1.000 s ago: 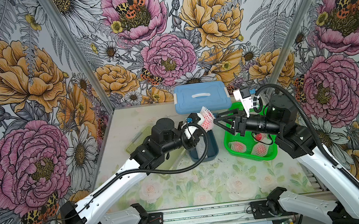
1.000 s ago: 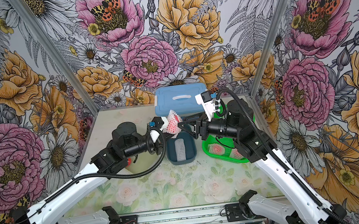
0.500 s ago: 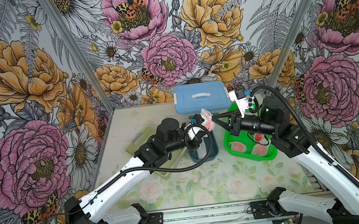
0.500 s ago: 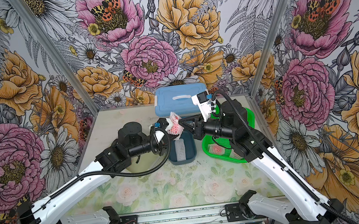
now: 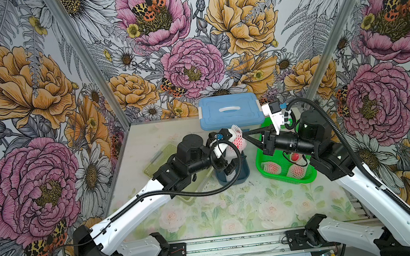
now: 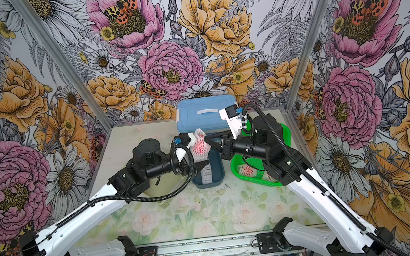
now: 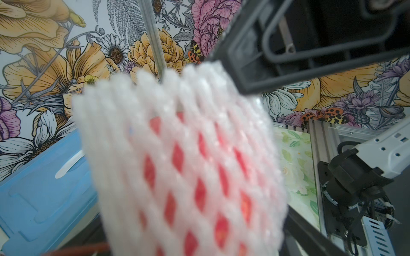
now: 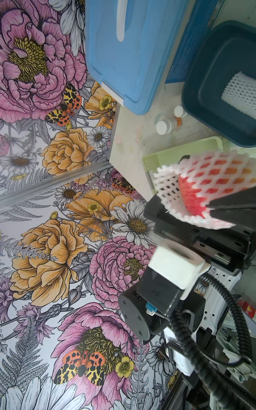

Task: Remove foam nets from apples
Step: Remove the foam net from the apple.

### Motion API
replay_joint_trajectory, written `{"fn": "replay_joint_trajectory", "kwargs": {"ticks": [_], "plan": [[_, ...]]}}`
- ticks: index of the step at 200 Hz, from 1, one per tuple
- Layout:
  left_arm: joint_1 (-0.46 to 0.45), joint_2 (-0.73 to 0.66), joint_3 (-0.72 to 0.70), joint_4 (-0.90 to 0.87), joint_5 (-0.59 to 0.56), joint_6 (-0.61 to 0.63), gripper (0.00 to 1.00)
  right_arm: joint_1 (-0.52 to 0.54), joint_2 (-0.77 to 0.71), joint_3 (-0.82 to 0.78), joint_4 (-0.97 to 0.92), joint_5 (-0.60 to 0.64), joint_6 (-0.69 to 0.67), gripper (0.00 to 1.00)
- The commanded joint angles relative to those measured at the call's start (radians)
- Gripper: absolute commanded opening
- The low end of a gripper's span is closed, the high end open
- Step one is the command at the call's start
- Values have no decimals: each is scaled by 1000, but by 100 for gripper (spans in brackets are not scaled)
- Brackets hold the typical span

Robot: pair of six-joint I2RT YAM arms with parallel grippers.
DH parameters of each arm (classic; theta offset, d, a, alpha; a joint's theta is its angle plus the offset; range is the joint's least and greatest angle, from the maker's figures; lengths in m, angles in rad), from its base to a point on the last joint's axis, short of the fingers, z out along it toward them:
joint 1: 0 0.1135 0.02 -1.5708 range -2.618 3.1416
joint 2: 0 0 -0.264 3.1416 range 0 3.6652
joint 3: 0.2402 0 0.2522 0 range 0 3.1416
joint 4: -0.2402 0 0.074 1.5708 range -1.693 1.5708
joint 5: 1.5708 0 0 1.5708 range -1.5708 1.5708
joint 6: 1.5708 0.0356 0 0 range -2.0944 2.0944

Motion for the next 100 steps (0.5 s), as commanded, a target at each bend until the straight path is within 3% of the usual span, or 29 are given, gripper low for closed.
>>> {"fn": "replay_joint_trajectory", "kwargs": {"ticks": [1,21,100], "plan": [[9,-15,2,63,-11,-15,99,7,-19,11,5,-10,-1,0],[12,-5,7,74,4,-20,97,7,-22,9,6,-14,0,0],[29,9,12,66,34,-29,54,9,-41,5,9,-25,-3,0]]}}
